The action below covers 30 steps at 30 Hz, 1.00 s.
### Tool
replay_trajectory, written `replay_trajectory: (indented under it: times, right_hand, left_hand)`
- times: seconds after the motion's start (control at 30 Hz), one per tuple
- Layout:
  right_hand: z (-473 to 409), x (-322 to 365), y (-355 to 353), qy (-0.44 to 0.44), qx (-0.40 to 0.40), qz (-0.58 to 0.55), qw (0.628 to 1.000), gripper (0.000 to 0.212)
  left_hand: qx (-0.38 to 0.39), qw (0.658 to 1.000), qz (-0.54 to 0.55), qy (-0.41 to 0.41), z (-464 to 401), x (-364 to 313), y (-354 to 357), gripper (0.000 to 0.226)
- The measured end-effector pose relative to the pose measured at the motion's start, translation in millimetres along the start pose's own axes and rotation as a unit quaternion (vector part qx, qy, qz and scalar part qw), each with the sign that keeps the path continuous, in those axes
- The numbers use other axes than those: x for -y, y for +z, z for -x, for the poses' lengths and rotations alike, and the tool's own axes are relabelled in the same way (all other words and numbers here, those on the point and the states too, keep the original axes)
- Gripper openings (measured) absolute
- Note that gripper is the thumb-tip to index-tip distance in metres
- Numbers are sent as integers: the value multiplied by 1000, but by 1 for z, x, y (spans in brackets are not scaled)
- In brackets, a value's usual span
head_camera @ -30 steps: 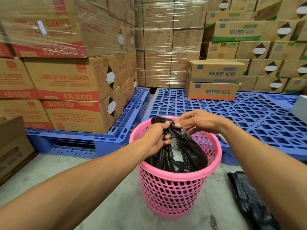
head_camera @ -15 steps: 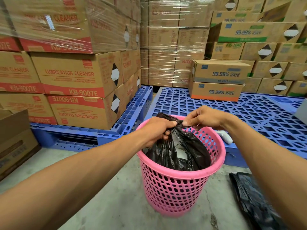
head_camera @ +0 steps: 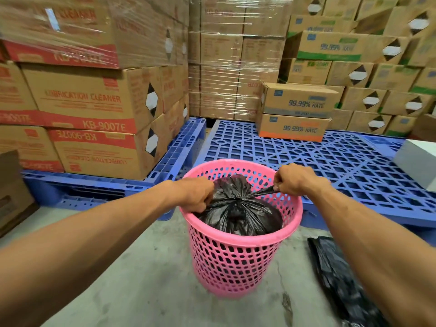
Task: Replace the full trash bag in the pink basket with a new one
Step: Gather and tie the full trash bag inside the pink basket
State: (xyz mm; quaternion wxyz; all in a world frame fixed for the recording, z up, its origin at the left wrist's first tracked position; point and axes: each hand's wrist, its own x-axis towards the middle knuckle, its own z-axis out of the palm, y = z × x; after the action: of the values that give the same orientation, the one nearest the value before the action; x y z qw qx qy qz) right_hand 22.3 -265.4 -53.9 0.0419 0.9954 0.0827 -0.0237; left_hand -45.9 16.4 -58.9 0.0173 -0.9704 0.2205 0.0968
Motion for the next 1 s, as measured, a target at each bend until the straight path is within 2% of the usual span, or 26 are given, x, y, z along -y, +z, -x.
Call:
replay_trajectory:
  times: [0.17, 0.23, 0.3, 0.37, 0.43, 0.53, 0.67, 0.73, 0.83, 0.9, 1.0]
  right_hand:
    - [2, -3, -5, 0, 17, 28, 999, 17]
    - [1, -2, -14, -30, 33, 36, 998, 17]
    - [3, 8, -22, -88, 53, -8, 995, 25]
    - [7, 24, -26, -139, 62, -98, 983, 35]
    - [6, 39, -23, -149, 85, -132, 976, 33]
    - [-3, 45, -6, -108, 140, -74, 981, 33]
    - [-7, 43, -2, -105, 136, -58, 983, 26]
    - [-7, 40, -7, -104, 149, -108, 977, 34]
    - [-5, 36, -14, -109, 175, -140, 969, 38]
    - [-5, 33, -16, -125, 161, -138, 969, 32]
    - [-6, 27, -14, -155, 127, -169, 965, 24]
  left_hand:
    - [-3, 1000, 1, -7, -5, -3, 0, 17]
    - [-13, 1000, 12, -5, -9, -2, 1, 27]
    - [-24, 1000, 8, 8, -13, 0, 3, 40]
    - [-56, 996, -64, 33, -18, -4, 6, 37]
    - [-90, 980, -171, 40, -23, -15, 8, 32]
    - [-104, 956, -273, 36, -27, -37, 8, 28]
    - [-105, 927, -353, 64, -29, -55, 14, 32]
    - [-91, 950, -294, 54, -26, -57, 16, 32]
    - [-82, 993, -81, 11, -22, -50, 15, 30]
    - [-97, 995, -4, 13, -23, -43, 15, 30]
    - [-99, 994, 49, 25, -23, -33, 17, 33]
